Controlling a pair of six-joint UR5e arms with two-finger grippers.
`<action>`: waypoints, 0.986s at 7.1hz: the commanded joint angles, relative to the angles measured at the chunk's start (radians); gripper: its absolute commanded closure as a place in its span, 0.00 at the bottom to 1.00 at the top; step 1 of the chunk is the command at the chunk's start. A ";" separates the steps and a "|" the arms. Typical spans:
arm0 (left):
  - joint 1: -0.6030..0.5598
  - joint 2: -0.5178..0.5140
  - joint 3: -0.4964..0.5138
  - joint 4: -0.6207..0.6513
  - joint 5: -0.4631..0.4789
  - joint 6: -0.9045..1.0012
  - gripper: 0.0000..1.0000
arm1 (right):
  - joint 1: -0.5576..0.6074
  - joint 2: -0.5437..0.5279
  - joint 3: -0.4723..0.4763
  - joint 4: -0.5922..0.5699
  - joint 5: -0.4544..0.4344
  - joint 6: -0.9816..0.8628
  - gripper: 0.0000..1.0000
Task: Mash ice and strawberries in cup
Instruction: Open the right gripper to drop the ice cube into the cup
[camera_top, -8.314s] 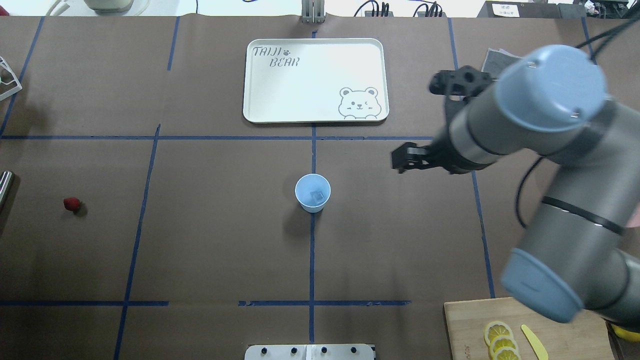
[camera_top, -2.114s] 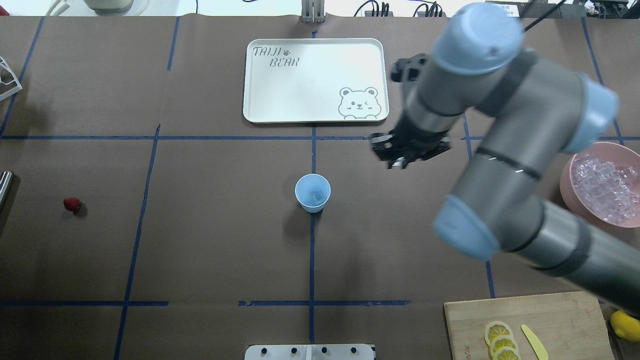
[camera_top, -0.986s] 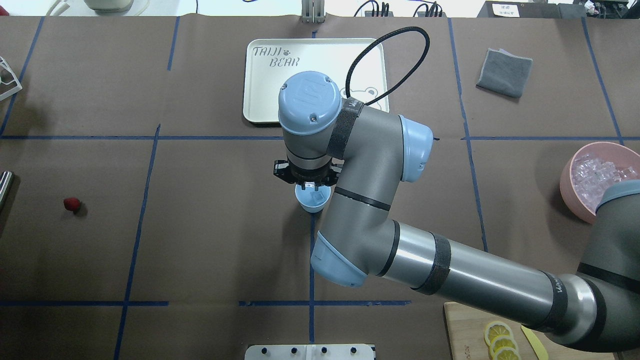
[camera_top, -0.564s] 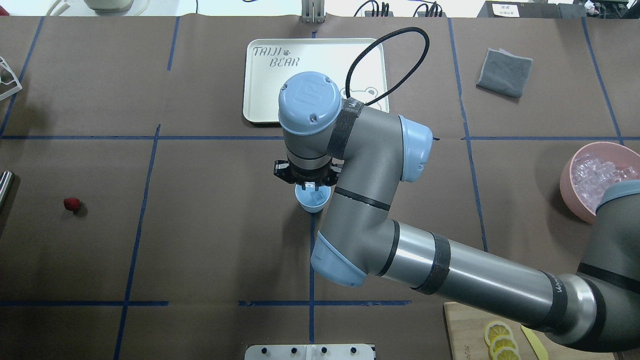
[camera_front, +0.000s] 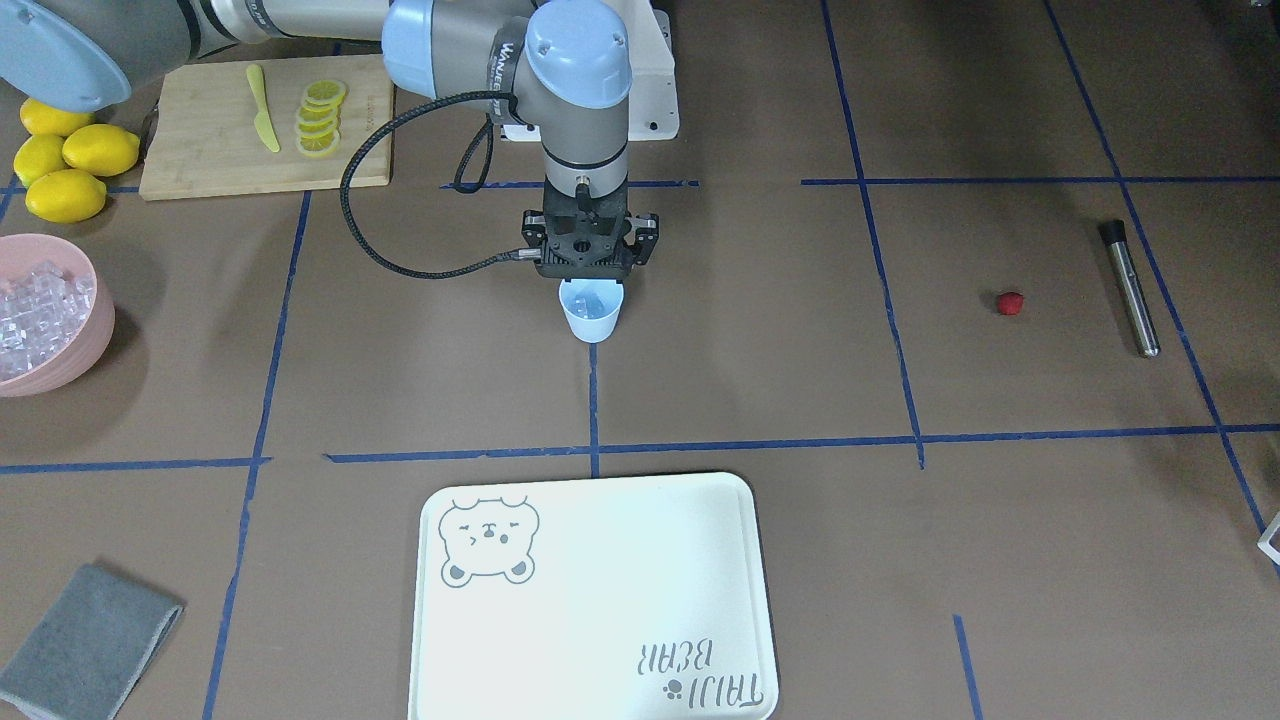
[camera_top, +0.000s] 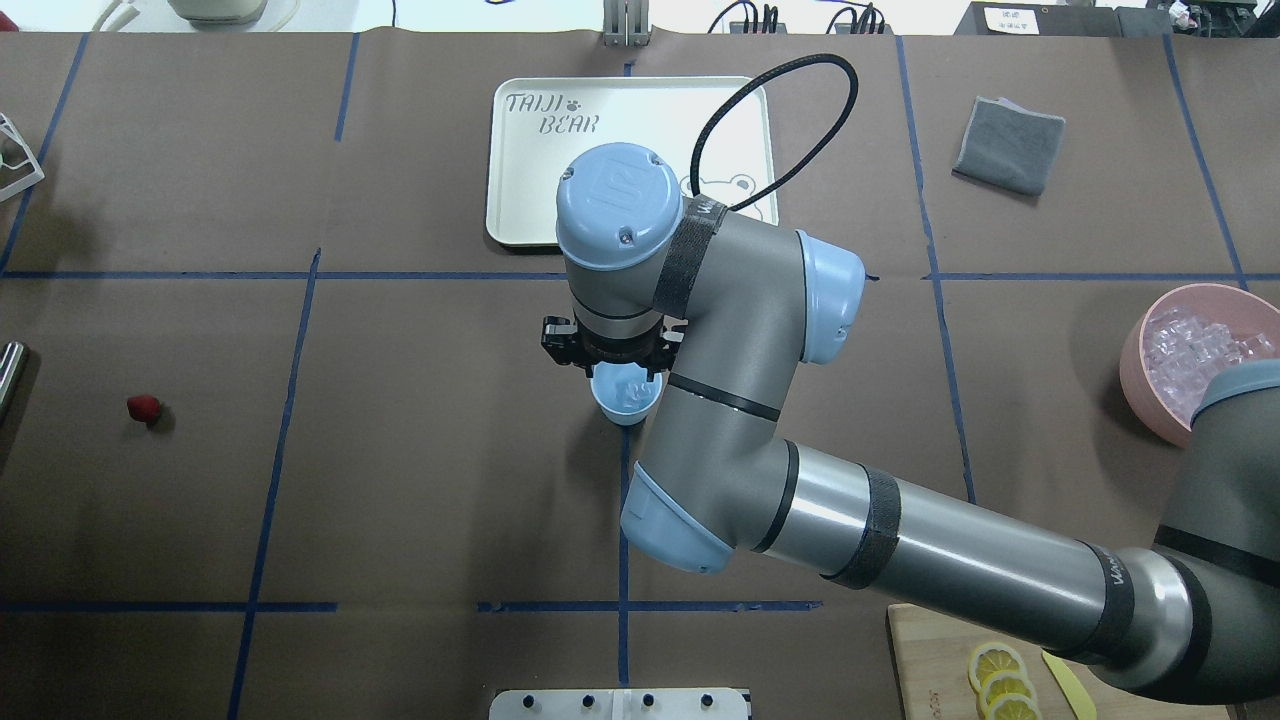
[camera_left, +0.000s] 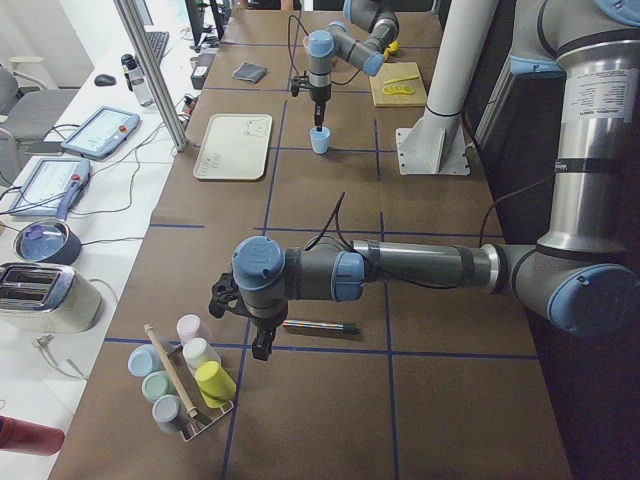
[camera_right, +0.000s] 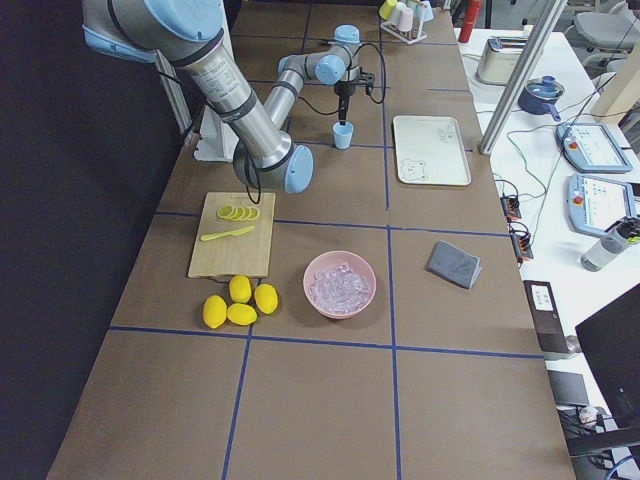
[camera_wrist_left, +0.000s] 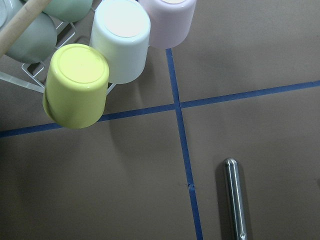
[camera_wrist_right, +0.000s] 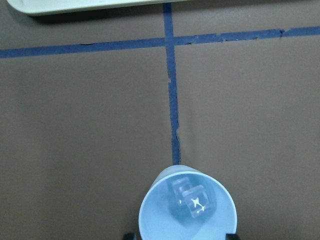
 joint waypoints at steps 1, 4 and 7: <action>0.000 0.000 0.000 0.000 0.000 0.000 0.00 | 0.000 0.000 0.000 0.002 0.000 0.001 0.27; 0.000 0.000 -0.002 0.000 0.000 0.000 0.00 | 0.000 0.000 0.008 0.008 0.000 0.001 0.01; 0.000 -0.002 -0.003 0.001 0.000 -0.002 0.00 | 0.058 -0.038 0.124 -0.014 0.018 -0.012 0.01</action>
